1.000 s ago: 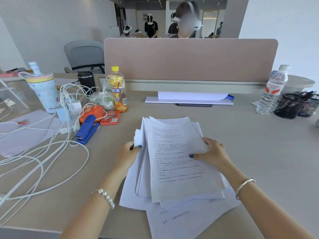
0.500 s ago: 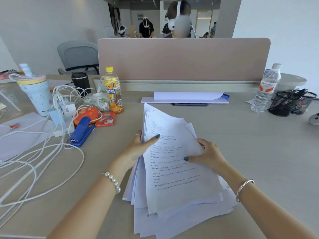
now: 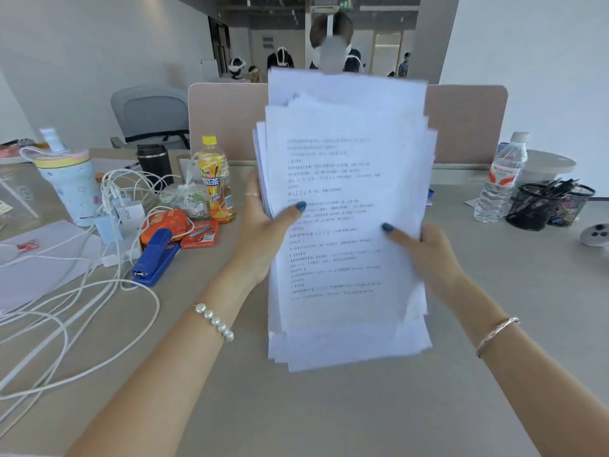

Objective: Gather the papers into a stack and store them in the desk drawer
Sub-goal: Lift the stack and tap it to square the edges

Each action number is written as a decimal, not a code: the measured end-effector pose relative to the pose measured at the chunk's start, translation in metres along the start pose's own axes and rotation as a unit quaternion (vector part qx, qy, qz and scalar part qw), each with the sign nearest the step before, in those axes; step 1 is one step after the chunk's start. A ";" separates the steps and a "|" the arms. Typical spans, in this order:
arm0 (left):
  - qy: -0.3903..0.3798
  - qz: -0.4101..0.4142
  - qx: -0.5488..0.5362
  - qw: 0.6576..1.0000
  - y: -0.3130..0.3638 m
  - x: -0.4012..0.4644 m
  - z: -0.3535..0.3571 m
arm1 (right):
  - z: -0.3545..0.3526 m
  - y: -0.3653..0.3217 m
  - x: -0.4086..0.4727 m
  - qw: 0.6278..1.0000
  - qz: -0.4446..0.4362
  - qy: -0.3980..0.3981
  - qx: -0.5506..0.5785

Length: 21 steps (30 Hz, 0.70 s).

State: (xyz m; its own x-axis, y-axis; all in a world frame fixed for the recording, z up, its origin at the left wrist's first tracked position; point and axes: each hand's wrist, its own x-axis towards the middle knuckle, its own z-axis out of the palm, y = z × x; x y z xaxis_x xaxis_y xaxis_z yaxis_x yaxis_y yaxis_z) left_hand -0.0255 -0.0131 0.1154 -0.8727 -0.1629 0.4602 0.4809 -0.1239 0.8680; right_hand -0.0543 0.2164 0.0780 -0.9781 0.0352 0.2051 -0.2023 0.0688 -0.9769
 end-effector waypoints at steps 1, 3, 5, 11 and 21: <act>-0.001 0.031 -0.010 0.999 0.009 0.006 0.002 | 0.002 -0.012 0.001 0.999 -0.034 0.018 0.025; 0.001 0.060 -0.019 0.998 0.021 0.017 0.004 | 0.007 -0.033 -0.001 0.994 -0.089 0.044 0.050; 0.003 0.055 -0.004 0.998 0.025 0.020 0.005 | 0.013 -0.042 -0.004 0.992 -0.114 0.049 0.033; -0.015 -0.066 0.001 0.998 -0.025 0.001 -0.010 | 0.020 -0.005 -0.018 0.999 -0.023 0.002 -0.021; -0.003 -0.027 0.001 1.000 0.000 0.015 0.005 | 0.017 -0.030 -0.011 0.997 -0.023 0.069 0.004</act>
State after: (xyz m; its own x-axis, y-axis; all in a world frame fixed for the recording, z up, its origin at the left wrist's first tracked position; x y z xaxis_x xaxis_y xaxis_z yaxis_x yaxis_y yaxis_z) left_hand -0.0390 -0.0110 0.1234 -0.8977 -0.1508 0.4140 0.4332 -0.1312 0.8917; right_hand -0.0387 0.1972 0.1037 -0.9520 0.1681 0.2560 -0.2482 0.0662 -0.9665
